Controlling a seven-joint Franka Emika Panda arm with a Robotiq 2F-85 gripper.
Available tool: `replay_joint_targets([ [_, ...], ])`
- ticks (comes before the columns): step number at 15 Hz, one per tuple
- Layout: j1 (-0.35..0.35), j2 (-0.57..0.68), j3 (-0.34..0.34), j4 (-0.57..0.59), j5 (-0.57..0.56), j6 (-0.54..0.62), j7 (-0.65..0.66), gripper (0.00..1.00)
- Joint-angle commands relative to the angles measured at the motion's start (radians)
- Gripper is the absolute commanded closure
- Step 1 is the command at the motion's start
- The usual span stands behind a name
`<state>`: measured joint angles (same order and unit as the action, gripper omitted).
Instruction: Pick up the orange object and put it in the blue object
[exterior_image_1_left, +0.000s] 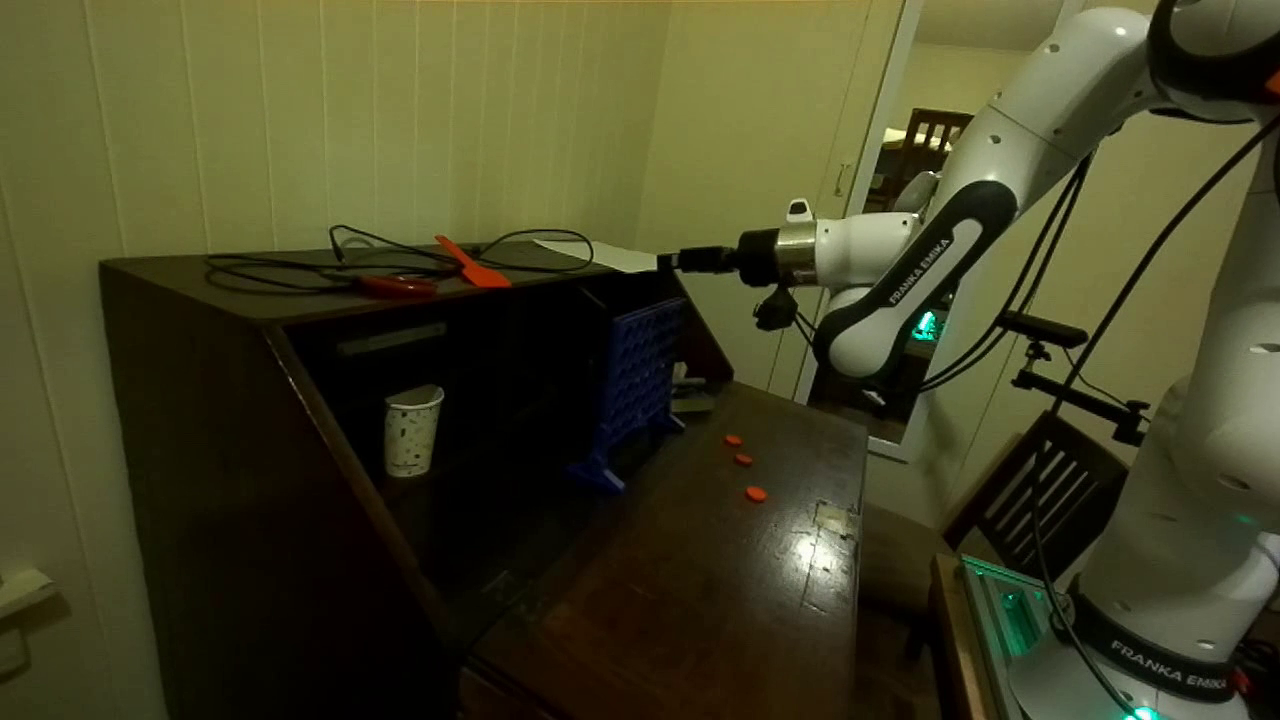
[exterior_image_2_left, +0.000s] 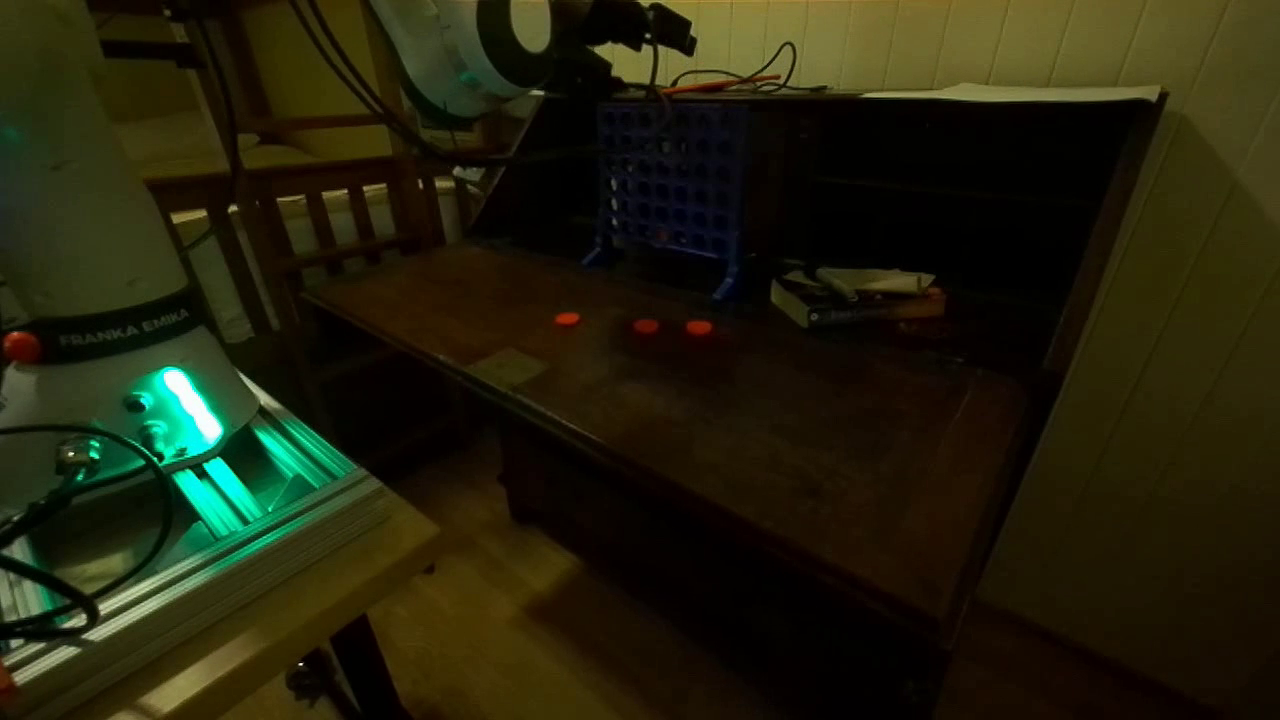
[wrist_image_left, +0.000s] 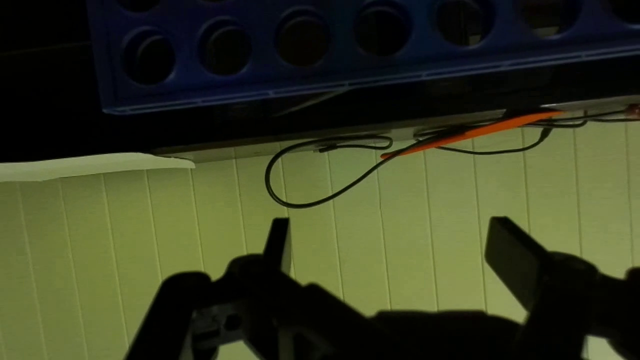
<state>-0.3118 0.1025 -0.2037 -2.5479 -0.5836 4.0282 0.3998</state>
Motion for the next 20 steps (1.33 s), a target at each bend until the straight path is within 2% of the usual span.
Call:
replay_joint_targets([
  [1,-0.026,-0.095,-0.019,-0.048,-0.121,-0.062,0.102,0.0],
  [4,-0.043,-0.156,-0.042,-0.065,-0.238,-0.156,0.195,0.0],
  [8,-0.059,-0.273,-0.071,-0.101,-0.333,-0.383,0.254,0.0],
  [11,-0.047,-0.337,-0.105,-0.117,-0.478,-0.505,0.334,0.0],
  [14,-0.011,-0.358,-0.15,-0.128,-0.647,-0.584,0.438,0.0],
  [20,0.034,-0.331,-0.215,-0.15,-0.813,-0.663,0.514,0.0],
])
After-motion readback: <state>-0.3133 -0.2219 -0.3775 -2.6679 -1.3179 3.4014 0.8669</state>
